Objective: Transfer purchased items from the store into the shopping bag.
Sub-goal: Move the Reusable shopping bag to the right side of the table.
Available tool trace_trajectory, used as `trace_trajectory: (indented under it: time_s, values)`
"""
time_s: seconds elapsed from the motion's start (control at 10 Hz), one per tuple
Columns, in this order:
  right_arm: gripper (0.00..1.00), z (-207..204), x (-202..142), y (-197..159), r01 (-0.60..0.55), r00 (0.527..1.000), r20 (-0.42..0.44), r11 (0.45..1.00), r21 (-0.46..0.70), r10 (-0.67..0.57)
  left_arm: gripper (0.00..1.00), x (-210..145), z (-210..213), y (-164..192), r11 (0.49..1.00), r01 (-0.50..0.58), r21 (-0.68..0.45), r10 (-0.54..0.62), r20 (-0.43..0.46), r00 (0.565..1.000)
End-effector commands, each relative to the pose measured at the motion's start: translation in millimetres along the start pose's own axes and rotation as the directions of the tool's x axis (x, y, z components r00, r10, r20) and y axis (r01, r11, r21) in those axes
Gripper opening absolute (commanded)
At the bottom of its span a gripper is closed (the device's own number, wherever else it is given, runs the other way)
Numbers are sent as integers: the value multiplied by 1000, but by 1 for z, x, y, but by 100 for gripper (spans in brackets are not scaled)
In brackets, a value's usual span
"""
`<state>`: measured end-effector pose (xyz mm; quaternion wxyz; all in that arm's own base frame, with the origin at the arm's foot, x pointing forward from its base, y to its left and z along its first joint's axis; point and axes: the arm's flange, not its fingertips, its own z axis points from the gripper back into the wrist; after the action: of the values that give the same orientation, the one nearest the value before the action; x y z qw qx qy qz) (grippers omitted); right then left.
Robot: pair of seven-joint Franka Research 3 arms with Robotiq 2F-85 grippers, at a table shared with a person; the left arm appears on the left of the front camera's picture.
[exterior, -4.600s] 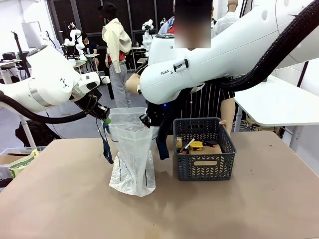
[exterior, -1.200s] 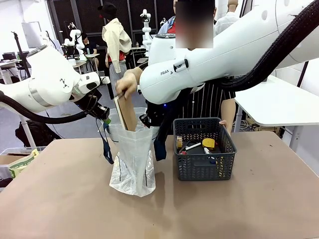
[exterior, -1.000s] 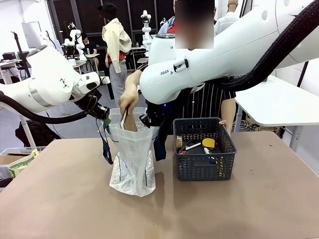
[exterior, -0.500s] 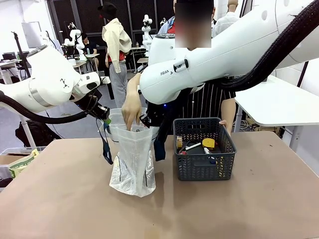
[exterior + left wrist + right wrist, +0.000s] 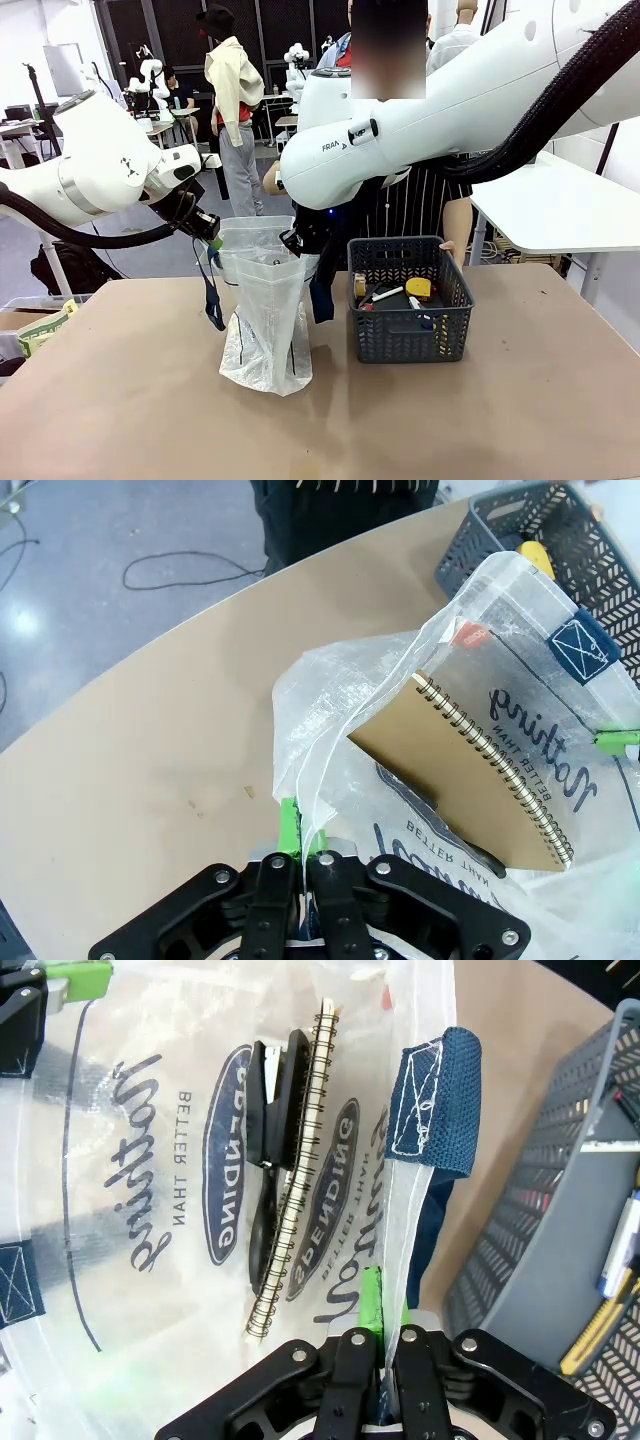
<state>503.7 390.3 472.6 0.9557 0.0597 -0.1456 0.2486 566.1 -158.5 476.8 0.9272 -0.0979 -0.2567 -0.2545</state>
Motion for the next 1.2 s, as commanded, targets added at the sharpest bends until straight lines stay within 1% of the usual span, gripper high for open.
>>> trace_trajectory:
  time_s: [0.0, 1.1]
  values:
    - [0, -1, -2, 0, 0, 1000, 1, 1000, -1, 0, 0, 0, 1, 2, 1000, -2, 2, 2, 1, 1000]
    - [0, -1, -2, 0, 0, 1000, 1, 1000, -1, 0, 0, 0, 1, 2, 1000, -2, 2, 2, 1, 1000]
